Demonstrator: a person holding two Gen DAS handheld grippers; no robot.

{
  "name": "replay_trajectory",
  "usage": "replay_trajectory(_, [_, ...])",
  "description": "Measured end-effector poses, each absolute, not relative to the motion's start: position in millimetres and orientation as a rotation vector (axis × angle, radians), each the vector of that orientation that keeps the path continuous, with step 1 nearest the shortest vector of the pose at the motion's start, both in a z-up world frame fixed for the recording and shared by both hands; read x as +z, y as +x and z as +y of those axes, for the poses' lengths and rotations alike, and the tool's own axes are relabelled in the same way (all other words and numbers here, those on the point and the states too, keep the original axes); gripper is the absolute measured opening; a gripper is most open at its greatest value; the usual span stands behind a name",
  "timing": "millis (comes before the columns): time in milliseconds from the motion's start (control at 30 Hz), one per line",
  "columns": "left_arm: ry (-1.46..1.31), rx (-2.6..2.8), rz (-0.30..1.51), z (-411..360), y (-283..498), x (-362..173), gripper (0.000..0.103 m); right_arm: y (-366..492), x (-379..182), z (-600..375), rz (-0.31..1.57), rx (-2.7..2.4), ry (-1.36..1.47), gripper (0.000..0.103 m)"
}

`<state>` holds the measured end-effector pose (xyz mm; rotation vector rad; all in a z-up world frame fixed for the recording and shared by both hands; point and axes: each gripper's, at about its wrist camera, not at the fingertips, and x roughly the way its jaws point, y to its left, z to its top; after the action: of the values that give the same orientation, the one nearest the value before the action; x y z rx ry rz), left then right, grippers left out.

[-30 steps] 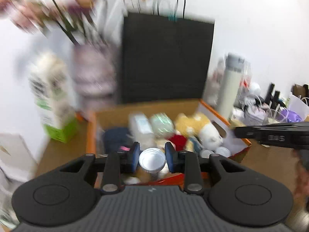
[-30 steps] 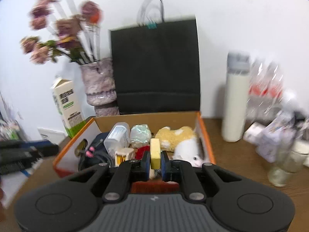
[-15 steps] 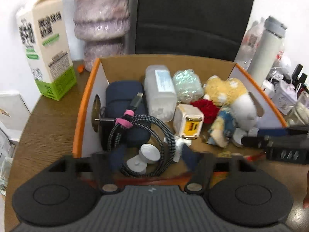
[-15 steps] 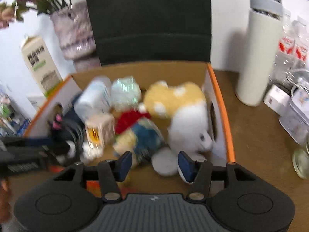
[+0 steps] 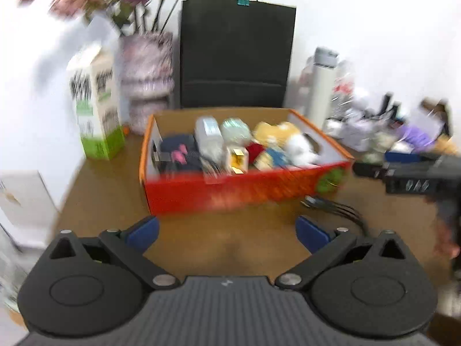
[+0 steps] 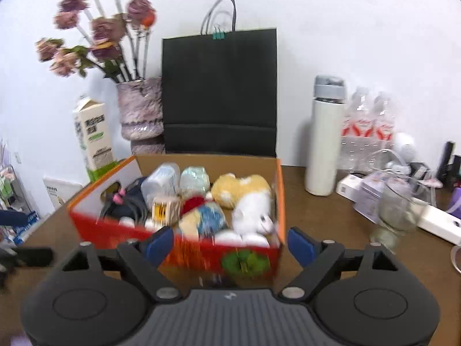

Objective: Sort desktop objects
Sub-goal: 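Move both tools back toward the purple cloth bag and black cable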

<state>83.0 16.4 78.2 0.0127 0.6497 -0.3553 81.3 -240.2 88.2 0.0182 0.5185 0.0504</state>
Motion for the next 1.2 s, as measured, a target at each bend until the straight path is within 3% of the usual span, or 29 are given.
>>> replay_trajectory(167, [-0.102, -0.298, 0.721, 33.5, 42.0, 35.6, 0.103, 28.2, 47.9, -234.6, 0.572, 0.037, -0.008, 0.086])
replay_trajectory(433, [0.149, -0.172, 0.683, 3.3, 8.2, 14.4, 0.103, -3.4, 28.3, -213.7, 0.605, 0.029, -0.037, 0.086])
replay_trajectory(1200, [0.057, -0.12, 0.786, 14.2, 37.8, -3.3, 0.103, 3.2, 3.1, -229.5, 0.666, -0.025, 0.009, 0.086])
